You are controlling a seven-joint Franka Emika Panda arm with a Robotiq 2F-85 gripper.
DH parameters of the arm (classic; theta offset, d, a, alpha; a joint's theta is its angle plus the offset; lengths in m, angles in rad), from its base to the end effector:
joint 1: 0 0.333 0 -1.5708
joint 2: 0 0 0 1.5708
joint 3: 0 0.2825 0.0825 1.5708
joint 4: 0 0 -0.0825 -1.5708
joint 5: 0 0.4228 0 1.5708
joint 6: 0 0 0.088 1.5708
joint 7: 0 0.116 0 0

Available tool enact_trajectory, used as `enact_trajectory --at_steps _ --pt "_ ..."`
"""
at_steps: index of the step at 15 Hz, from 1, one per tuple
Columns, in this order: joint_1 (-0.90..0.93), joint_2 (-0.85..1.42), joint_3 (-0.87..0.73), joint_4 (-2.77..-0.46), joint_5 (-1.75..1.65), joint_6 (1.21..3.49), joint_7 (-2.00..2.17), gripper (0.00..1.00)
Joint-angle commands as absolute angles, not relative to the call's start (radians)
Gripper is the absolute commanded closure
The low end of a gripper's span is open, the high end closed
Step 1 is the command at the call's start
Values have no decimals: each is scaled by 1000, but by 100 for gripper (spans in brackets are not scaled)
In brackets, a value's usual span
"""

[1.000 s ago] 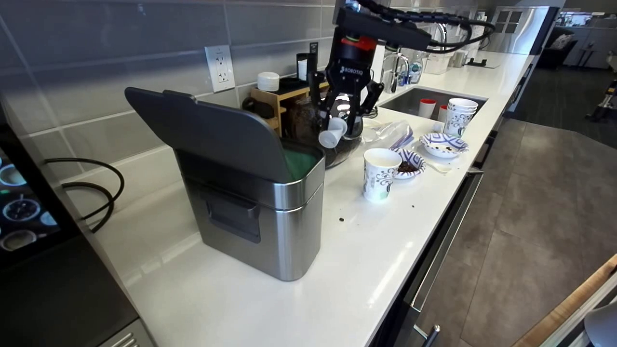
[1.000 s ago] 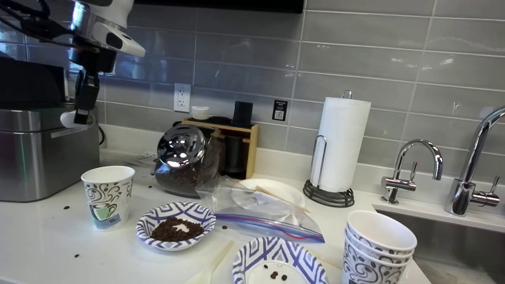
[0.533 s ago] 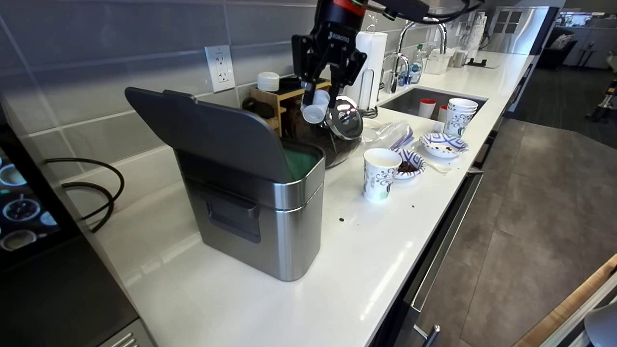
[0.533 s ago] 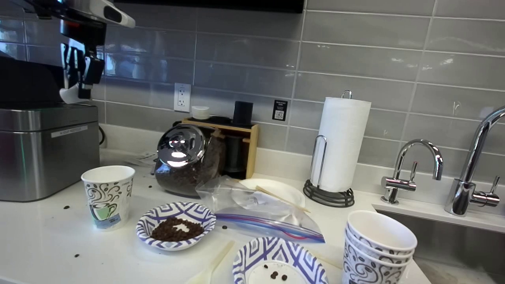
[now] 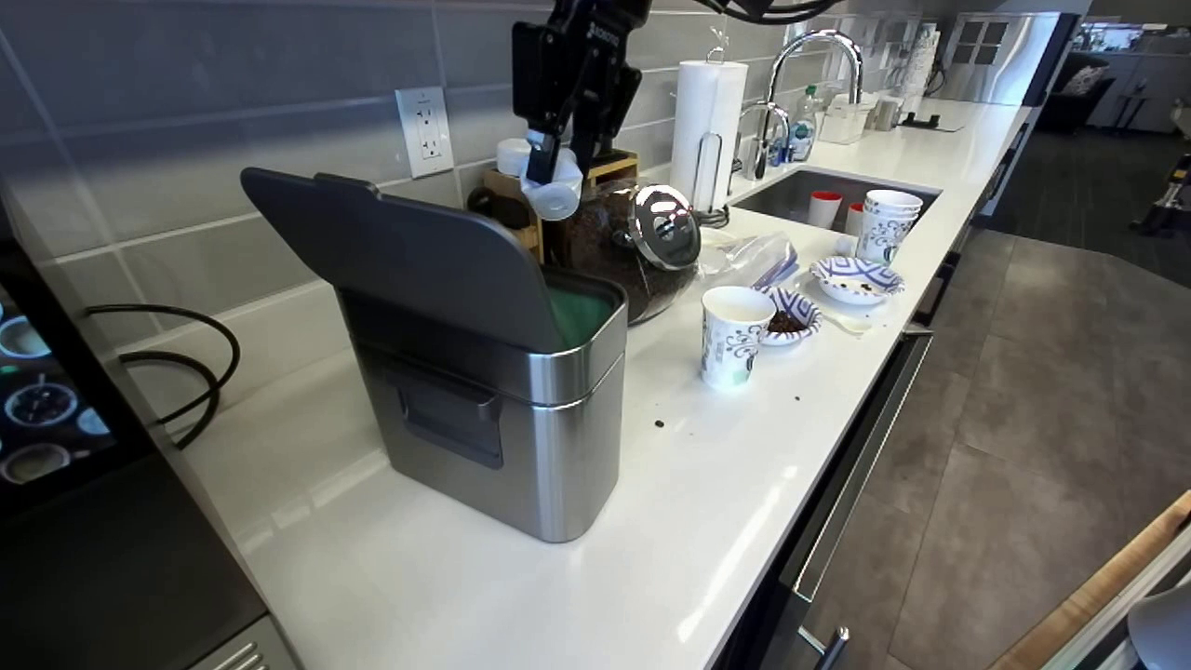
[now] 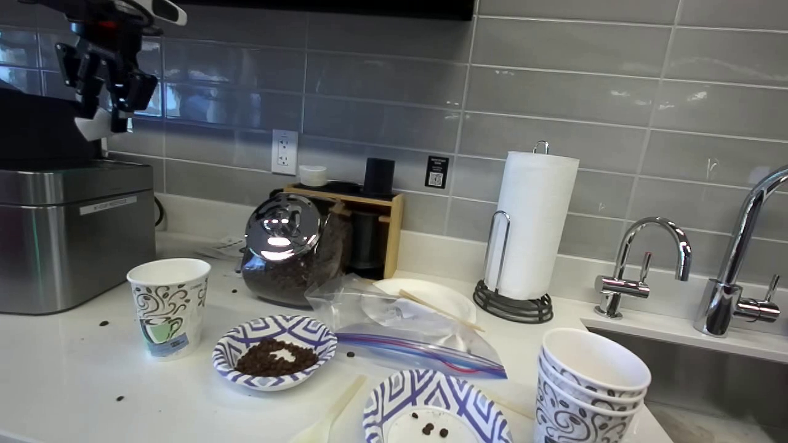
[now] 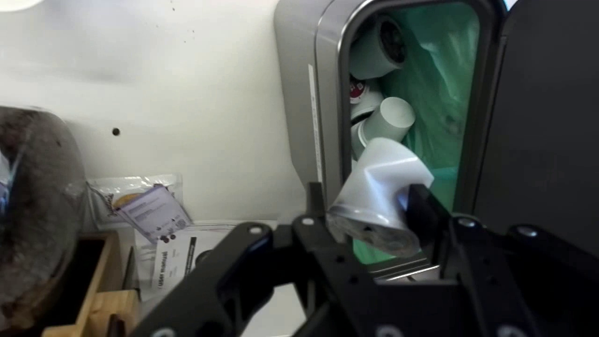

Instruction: Open the lid on the bin and put a k-cup into it then close it

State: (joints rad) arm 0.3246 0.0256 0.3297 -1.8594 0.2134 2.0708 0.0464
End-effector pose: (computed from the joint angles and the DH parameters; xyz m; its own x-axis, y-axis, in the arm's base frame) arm 0.4893 0.3898 0.4656 0.8639 0.4758 0.1650 0.5024 -0.8368 -0.2175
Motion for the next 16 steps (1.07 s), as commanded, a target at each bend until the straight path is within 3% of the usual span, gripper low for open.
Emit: enact_trajectory --at_steps 1,5,6,7,9,12,16 --pt "346 116 351 -1779 192 2091 -110 77" --pt "364 195 376 -1714 187 2114 -241 77" --pt "367 209 379 -1700 186 2109 -260 60" --pt "368 221 381 -1688 186 2104 -272 27" --pt "370 233 381 -1675 178 2097 -274 24" --pt "364 224 378 -1678 179 2103 -275 3" --pt "349 221 375 -1668 226 2044 -252 0"
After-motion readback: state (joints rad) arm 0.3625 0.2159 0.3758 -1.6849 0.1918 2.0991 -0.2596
